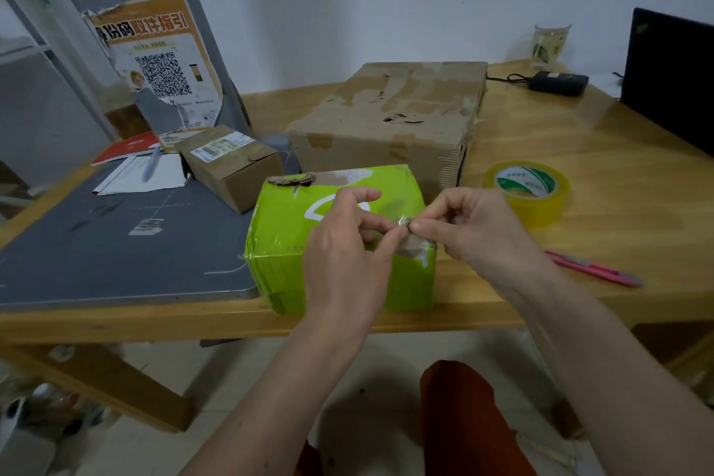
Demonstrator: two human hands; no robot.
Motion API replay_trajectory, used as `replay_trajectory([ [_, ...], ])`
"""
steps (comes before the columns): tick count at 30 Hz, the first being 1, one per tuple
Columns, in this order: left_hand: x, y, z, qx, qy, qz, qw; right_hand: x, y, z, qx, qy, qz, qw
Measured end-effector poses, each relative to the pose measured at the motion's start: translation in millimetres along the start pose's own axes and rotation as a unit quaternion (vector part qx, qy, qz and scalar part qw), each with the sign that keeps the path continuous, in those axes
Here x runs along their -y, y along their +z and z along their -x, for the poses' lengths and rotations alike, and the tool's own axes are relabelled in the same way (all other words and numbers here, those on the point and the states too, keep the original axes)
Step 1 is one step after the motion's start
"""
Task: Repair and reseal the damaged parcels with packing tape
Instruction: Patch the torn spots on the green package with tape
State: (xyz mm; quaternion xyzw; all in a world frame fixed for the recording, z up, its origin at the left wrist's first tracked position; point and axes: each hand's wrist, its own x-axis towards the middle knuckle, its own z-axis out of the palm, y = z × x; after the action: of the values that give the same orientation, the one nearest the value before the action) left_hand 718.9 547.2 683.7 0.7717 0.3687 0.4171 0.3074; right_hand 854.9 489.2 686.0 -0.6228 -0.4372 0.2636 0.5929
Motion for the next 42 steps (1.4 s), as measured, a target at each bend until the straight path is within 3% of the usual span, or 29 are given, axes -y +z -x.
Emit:
replay_trajectory([
  [15, -13, 0, -16, 0.035, -0.081, -0.083, 0.993, -4, 20, 2, -0.068, 0.048, -0.063, 0.995],
  [20, -6, 4, -11, -0.021, -0.018, -0.084, 0.996, -6, 27, 3, -0.119, 0.091, -0.136, 0.979],
  [24, 19, 8, 9, -0.117, 0.152, -0.114, 0.975, -6, 30, 3, -0.139, 0.089, -0.140, 0.976],
  [28, 40, 14, 30, -0.064, 0.258, -0.217, 0.939, -5, 32, 2, -0.144, 0.087, -0.153, 0.974],
  [42, 29, 13, 22, -0.053, 0.219, -0.297, 0.928, -8, 24, 9, -0.077, 0.100, -0.190, 0.974],
])
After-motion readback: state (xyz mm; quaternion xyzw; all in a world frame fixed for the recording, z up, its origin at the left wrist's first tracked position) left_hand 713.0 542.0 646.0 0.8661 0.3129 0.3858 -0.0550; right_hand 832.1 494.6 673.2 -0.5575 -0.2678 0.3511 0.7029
